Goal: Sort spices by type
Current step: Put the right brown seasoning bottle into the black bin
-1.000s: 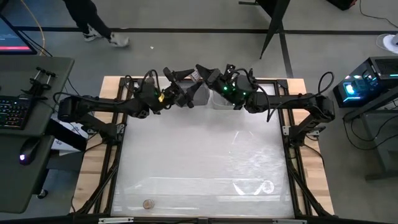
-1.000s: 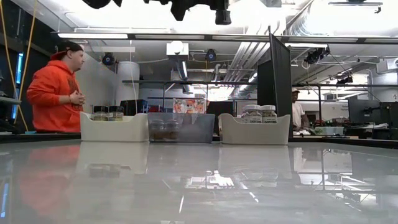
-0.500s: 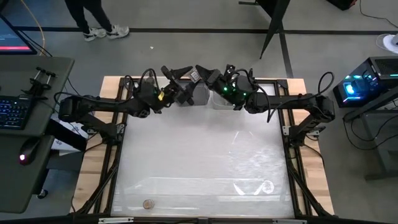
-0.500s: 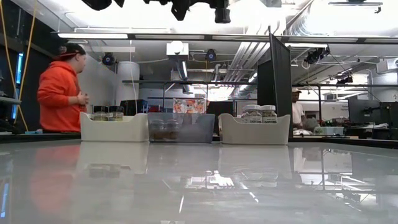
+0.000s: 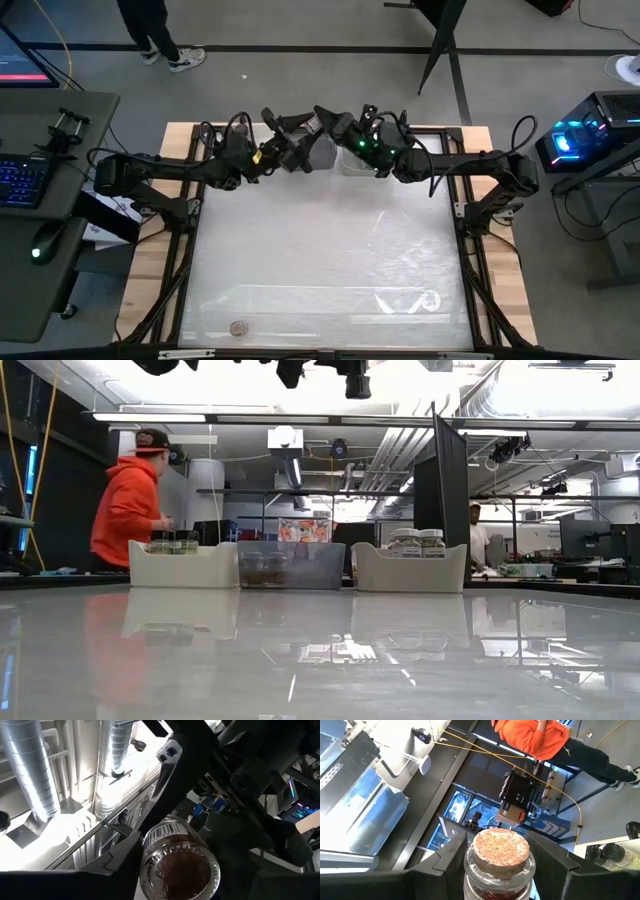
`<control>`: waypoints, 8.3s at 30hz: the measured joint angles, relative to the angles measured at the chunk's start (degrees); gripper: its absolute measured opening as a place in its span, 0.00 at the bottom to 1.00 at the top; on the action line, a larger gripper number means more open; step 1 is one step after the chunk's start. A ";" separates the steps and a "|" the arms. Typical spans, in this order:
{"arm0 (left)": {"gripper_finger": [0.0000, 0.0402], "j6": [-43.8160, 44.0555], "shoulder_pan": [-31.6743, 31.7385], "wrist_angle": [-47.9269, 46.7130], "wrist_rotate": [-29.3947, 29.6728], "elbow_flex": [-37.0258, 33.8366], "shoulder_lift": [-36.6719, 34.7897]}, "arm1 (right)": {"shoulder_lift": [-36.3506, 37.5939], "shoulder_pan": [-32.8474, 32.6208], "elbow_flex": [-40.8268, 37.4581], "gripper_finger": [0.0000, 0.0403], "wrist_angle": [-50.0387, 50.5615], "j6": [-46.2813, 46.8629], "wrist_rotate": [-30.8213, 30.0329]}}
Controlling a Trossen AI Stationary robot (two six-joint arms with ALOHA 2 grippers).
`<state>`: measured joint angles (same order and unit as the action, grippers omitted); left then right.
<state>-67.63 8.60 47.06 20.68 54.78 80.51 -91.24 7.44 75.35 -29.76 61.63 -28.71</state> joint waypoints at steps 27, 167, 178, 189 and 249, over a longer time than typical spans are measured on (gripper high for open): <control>0.40 2.79 -0.02 -1.06 13.42 -0.04 -0.62 | 0.00 4.85 0.00 0.71 0.35 -1.76 10.24; 0.60 103.60 33.36 -46.48 -58.60 0.02 -10.24 | 1.98 13.06 0.09 0.44 40.37 -54.66 21.22; 0.61 90.84 25.75 -64.01 -36.62 0.00 -16.09 | -23.68 16.93 32.38 0.43 72.43 -54.50 29.25; 0.61 90.52 14.80 -66.93 -12.05 -10.01 -31.08 | -44.61 19.16 56.40 0.43 88.80 -53.95 29.49; 0.61 94.52 10.86 -68.98 -4.89 -14.69 -37.68 | -46.14 20.63 57.70 0.03 98.46 -61.62 27.81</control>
<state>26.89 19.46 -21.92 15.79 40.10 42.83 -137.38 28.07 133.05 68.70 0.01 -0.90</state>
